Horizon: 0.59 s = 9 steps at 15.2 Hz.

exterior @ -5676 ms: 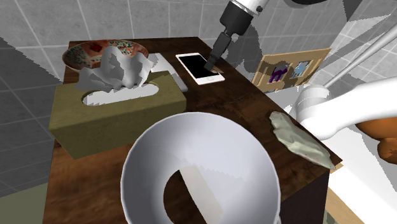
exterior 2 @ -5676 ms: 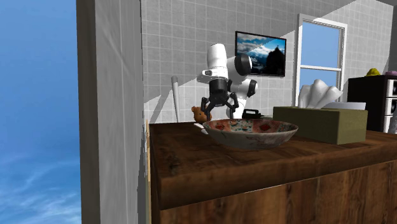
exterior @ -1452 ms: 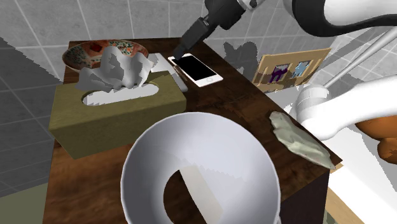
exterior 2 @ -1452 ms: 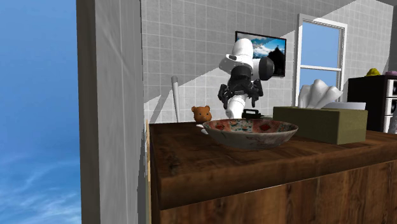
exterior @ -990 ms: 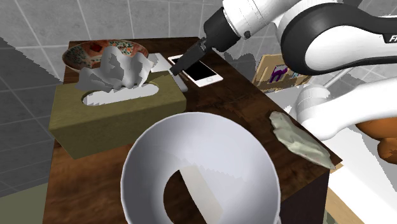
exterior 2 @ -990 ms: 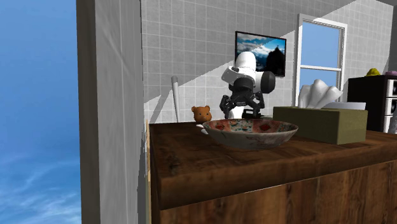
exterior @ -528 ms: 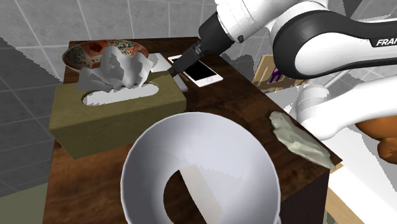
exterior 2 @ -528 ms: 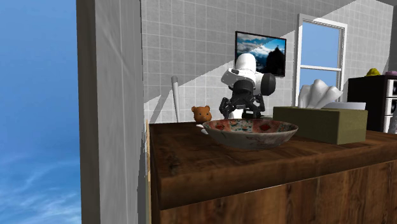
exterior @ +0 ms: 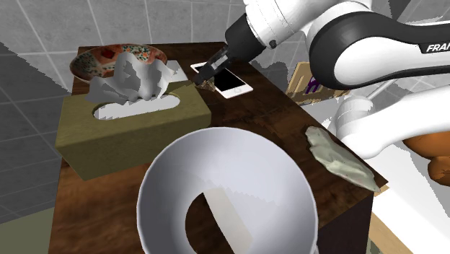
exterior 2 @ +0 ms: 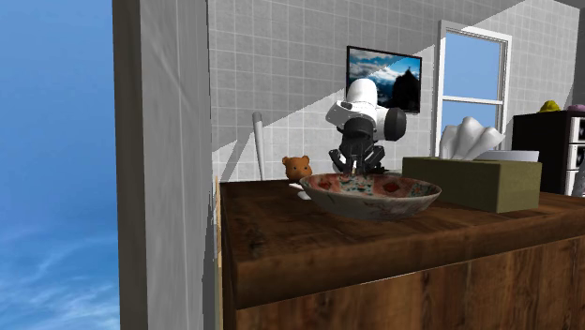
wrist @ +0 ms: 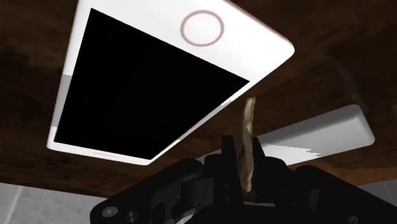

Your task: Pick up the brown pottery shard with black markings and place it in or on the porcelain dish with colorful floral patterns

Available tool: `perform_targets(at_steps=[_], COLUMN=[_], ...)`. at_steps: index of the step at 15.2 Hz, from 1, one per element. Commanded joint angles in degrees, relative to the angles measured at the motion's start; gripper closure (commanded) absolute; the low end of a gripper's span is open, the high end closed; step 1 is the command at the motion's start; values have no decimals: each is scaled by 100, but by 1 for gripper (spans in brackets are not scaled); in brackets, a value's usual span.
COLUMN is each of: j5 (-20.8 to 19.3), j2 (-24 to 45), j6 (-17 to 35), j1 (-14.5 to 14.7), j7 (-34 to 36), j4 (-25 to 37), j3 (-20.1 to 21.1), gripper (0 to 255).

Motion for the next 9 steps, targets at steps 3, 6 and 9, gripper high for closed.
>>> perform_targets(at_steps=[3, 6, 9], j5=[0, -36, -89], j2=[0, -20, -37], j6=[0, -156, -388], j1=[0, -23, -59], j7=[0, 0, -1], j4=[0, 138, 353], j3=[0, -43, -105], gripper=[255, 255, 255])
